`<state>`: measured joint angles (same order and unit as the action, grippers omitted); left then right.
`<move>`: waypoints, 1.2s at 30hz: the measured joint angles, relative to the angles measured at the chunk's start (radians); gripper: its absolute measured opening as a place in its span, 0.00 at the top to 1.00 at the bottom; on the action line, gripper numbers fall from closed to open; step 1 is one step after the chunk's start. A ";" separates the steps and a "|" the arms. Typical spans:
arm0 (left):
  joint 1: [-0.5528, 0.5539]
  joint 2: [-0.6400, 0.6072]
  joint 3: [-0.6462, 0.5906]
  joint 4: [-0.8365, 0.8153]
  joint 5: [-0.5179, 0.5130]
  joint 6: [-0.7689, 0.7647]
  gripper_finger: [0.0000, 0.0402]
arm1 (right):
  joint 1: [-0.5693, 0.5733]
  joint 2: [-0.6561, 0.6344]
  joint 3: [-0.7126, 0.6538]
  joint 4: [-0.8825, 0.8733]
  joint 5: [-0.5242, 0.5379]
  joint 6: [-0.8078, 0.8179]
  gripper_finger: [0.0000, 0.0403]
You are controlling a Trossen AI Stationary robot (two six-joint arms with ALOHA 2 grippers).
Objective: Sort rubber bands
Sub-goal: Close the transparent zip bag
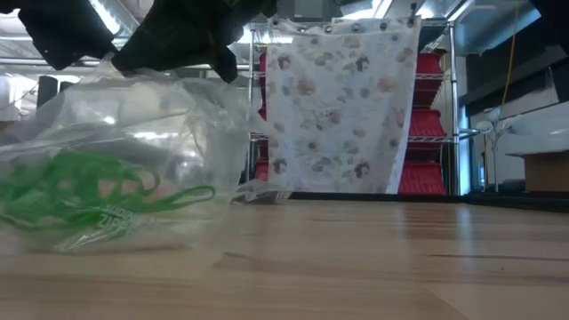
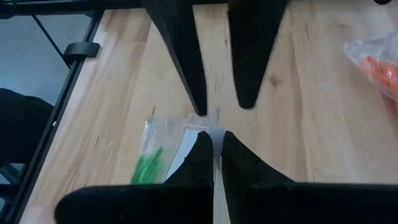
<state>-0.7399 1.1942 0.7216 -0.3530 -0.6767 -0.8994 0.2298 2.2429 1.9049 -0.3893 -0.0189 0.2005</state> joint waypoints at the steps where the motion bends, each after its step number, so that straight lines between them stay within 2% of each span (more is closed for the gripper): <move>1: 0.004 0.000 0.000 0.001 0.000 0.004 0.77 | 0.000 0.000 0.000 0.005 0.000 -0.003 0.99; 19: 0.009 0.026 0.000 -0.001 0.041 0.021 0.88 | 0.000 -0.001 -0.001 0.030 0.000 -0.027 0.99; 25: 0.009 0.028 0.000 -0.003 0.027 0.066 0.99 | -0.001 -0.001 -0.001 0.029 0.000 -0.031 0.99; 36: 0.043 0.029 -0.001 -0.058 -0.019 0.046 1.00 | -0.002 -0.003 0.001 -0.031 0.022 0.062 0.99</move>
<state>-0.6968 1.2232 0.7208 -0.4110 -0.6952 -0.8539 0.2279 2.2395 1.9060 -0.4206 0.0032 0.2626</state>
